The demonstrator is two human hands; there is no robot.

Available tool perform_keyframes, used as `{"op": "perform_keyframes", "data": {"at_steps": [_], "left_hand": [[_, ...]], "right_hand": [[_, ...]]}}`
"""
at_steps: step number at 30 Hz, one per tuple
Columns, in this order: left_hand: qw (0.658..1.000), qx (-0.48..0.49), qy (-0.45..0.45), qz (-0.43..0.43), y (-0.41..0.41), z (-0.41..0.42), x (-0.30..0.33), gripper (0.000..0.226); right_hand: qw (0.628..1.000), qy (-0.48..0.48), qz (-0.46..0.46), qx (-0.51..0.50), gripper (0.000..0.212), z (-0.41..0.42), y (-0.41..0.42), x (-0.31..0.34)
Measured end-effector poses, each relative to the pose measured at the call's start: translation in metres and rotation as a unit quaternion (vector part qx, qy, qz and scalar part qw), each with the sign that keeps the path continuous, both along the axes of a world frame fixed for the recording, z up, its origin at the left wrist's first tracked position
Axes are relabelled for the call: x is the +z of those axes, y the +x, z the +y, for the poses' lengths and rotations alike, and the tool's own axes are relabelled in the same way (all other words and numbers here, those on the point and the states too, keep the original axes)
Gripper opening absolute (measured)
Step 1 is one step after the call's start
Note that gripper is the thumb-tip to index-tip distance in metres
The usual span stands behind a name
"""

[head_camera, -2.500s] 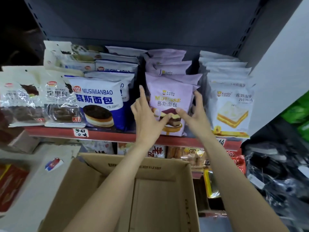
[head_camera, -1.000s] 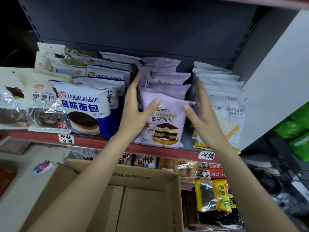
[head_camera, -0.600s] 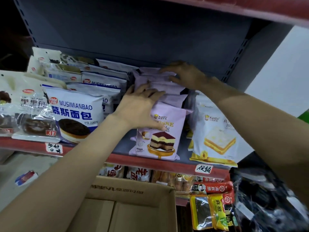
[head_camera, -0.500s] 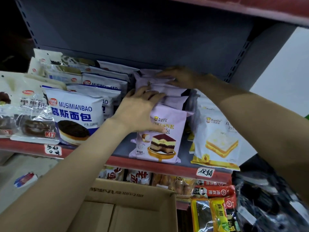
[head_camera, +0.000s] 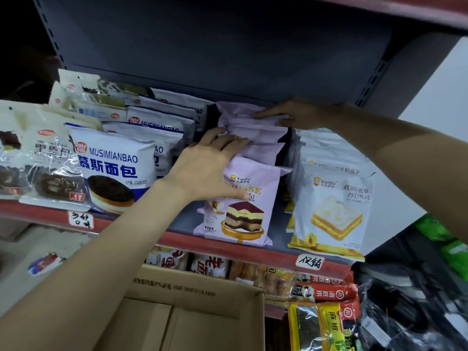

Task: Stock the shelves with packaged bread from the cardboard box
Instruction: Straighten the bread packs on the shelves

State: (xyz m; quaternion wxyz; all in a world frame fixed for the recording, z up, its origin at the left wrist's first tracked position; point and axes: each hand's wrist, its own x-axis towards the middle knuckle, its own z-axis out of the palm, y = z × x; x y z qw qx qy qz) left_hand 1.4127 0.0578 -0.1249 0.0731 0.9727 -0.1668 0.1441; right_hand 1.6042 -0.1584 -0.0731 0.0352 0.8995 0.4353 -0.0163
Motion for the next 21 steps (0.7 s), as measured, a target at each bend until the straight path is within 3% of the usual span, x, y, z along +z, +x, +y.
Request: {"op": "perform_keyframes", "data": {"at_steps": [4, 8, 12, 15, 21], "left_hand": [[1.0, 0.002, 0.006, 0.007, -0.001, -0.001, 0.0, 0.105], [1.0, 0.002, 0.015, 0.001, -0.001, -0.001, -0.001, 0.104], [1.0, -0.003, 0.015, -0.016, 0.0, -0.001, -0.003, 0.104], [1.0, -0.008, 0.007, -0.026, 0.0, -0.001, -0.005, 0.103], [0.999, -0.007, 0.0, -0.039, 0.0, -0.001, -0.005, 0.102]], "right_hand": [[0.997, 0.076, -0.025, -0.011, 0.036, -0.005, 0.003, 0.014], [0.989, 0.104, -0.105, 0.015, 0.037, 0.007, 0.014, 0.019], [0.997, 0.067, -0.029, -0.009, 0.053, 0.03, 0.022, 0.004], [0.992, 0.106, 0.028, -0.067, 0.051, 0.032, 0.028, -0.001], [0.988, 0.109, 0.088, -0.058, 0.047, 0.031, 0.027, 0.001]]}}
